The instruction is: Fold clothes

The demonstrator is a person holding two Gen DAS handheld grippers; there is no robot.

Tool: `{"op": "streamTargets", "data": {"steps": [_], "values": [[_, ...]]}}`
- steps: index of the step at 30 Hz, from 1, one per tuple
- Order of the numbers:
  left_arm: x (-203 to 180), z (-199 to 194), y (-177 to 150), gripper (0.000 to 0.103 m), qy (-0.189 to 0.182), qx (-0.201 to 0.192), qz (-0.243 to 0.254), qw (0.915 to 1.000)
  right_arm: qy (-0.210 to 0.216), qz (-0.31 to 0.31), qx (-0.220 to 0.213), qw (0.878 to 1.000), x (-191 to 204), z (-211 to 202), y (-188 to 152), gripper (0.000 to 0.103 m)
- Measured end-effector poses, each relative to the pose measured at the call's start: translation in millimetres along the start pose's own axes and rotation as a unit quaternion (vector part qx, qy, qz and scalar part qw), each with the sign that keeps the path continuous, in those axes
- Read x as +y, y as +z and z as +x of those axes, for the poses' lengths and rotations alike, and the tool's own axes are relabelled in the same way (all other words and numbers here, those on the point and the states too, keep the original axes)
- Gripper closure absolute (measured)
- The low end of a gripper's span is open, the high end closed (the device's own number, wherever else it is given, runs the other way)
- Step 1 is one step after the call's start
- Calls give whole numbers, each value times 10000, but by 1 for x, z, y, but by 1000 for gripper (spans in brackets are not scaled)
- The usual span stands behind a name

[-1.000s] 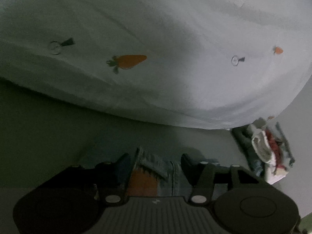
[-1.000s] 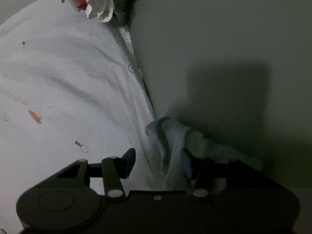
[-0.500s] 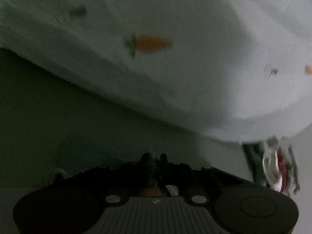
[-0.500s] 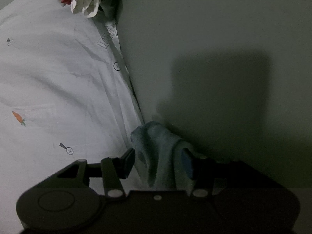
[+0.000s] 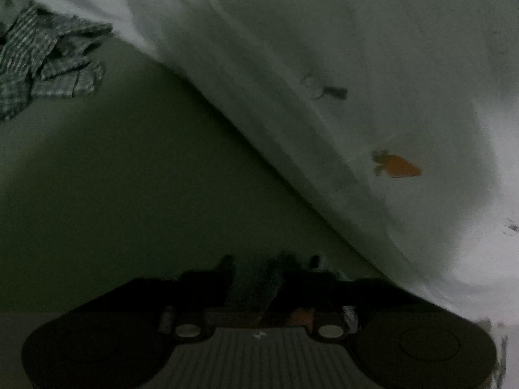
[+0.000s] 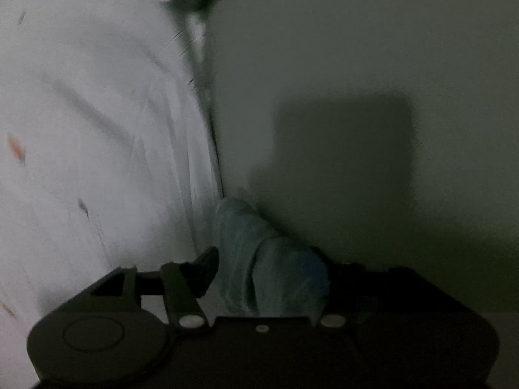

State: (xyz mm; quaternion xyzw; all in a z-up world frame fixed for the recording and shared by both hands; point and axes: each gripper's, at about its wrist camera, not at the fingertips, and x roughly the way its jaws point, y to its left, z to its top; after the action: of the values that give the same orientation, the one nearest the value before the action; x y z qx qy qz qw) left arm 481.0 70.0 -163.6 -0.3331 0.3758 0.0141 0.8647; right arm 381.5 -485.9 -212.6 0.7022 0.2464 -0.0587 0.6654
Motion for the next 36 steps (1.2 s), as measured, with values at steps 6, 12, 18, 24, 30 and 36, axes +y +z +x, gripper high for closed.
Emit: {"op": "streamTargets", "data": {"steps": [6, 12, 18, 24, 30, 36], "values": [[10, -26, -14, 18, -367, 125, 842, 9957, -641, -1385, 281, 9879, 33, 13, -3, 24], [31, -15, -37, 8, -784, 741, 525, 9928, -995, -2164, 661, 9690, 54, 39, -2, 21], [28, 1, -44, 3, -1137, 912, 507, 9880, -1258, -2927, 1135, 9411, 69, 67, -4, 21], [12, 31, -53, 3, -776, 1320, 912, 9840, -1226, -3196, 1561, 9265, 72, 89, 0, 18], [11, 37, -62, 3, -1021, 1246, 544, 9854, -929, -2601, 1540, 9487, 63, 91, 14, 18], [12, 40, -63, 6, -1204, 1267, 215, 9844, -405, -1228, 1622, 9783, 23, 88, 20, 61]]}}
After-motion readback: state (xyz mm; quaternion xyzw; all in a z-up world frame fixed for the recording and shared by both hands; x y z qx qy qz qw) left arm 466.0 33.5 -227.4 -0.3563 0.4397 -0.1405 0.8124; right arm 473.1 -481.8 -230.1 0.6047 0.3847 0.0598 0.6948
